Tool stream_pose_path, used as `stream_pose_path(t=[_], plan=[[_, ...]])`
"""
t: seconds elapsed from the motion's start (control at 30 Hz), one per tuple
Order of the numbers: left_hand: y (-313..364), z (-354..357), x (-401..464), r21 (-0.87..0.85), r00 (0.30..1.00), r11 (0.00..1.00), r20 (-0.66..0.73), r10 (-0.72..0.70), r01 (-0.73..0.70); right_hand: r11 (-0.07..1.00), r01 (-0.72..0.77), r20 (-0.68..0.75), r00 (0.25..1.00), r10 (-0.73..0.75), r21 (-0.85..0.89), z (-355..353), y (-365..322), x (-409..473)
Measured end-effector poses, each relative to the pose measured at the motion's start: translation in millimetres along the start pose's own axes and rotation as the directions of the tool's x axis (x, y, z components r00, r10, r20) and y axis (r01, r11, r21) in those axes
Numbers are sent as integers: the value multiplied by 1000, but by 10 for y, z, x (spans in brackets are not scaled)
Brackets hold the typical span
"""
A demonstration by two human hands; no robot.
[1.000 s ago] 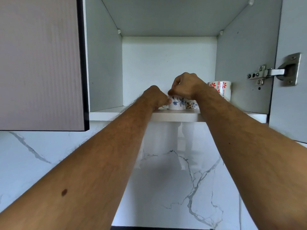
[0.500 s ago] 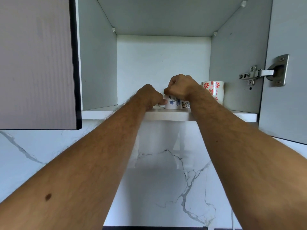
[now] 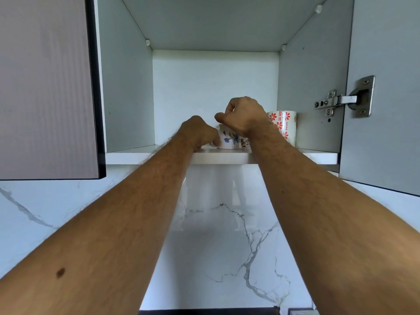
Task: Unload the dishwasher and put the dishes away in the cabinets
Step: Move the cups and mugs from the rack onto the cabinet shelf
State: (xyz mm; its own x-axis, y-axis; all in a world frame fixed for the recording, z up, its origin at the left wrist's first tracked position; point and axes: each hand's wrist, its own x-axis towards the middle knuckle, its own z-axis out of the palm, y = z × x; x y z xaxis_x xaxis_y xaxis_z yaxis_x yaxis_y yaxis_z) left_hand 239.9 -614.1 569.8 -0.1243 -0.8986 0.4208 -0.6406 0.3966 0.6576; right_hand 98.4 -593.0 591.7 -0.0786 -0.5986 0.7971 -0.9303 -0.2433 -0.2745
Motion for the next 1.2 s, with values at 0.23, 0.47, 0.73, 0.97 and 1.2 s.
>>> stream_pose_path(t=[0.23,0.47,0.73,0.97,1.2], plan=[[154,43,-295,78,952,995,-294,89,-69,999,-6,-98,995,3,-31,-99,-63,-219],[103,-96,-709,6,863,960,-436,255,-281,994,-73,-210,976,55,-77,-391,-187,-738],[-266,-132,-1621,105,582,881,-714,390,-461,982,-119,-225,971,84,-149,-754,-460,-1478],[-571,-67,-2678,51,687,901,-629,364,-430,955,-163,-170,978,122,-249,-1038,-829,-2463],[-560,163,-3522,51,745,893,-531,404,-447,926,-216,-115,975,189,-308,-1408,-1012,-3320]])
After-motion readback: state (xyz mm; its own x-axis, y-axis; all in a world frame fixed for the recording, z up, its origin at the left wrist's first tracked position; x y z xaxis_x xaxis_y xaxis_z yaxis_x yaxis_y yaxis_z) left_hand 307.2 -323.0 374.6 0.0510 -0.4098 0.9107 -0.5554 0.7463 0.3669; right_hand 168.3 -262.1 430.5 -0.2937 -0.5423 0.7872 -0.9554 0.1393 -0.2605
